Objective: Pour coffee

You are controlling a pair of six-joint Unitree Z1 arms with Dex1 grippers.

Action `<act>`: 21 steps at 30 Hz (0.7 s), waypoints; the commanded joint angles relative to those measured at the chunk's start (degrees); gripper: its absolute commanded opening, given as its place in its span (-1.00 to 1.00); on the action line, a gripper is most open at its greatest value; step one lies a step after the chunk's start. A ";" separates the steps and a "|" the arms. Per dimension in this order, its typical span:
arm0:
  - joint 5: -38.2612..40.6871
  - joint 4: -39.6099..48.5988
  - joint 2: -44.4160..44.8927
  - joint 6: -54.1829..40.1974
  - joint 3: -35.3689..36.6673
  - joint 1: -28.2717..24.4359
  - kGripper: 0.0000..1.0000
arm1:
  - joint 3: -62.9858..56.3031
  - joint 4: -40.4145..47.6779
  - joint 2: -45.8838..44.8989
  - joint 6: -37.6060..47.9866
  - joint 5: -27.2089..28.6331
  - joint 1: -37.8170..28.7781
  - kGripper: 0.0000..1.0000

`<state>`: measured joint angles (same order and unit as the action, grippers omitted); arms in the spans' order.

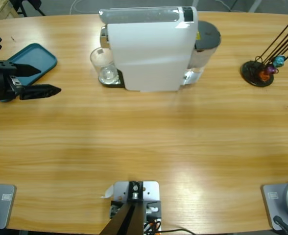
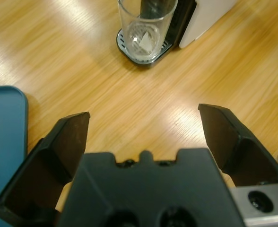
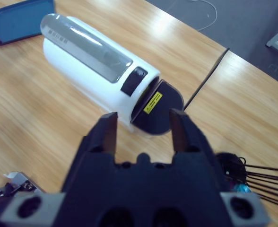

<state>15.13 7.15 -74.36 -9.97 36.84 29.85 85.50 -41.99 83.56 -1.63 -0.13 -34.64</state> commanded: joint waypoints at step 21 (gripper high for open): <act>-4.33 -0.87 -2.65 -0.05 0.58 1.53 1.00 | 17.03 -10.75 19.87 0.64 -2.53 -1.20 -1.00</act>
<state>11.37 7.47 -74.78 -9.97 37.82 30.84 101.65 -52.06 99.60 -1.49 -1.49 -34.61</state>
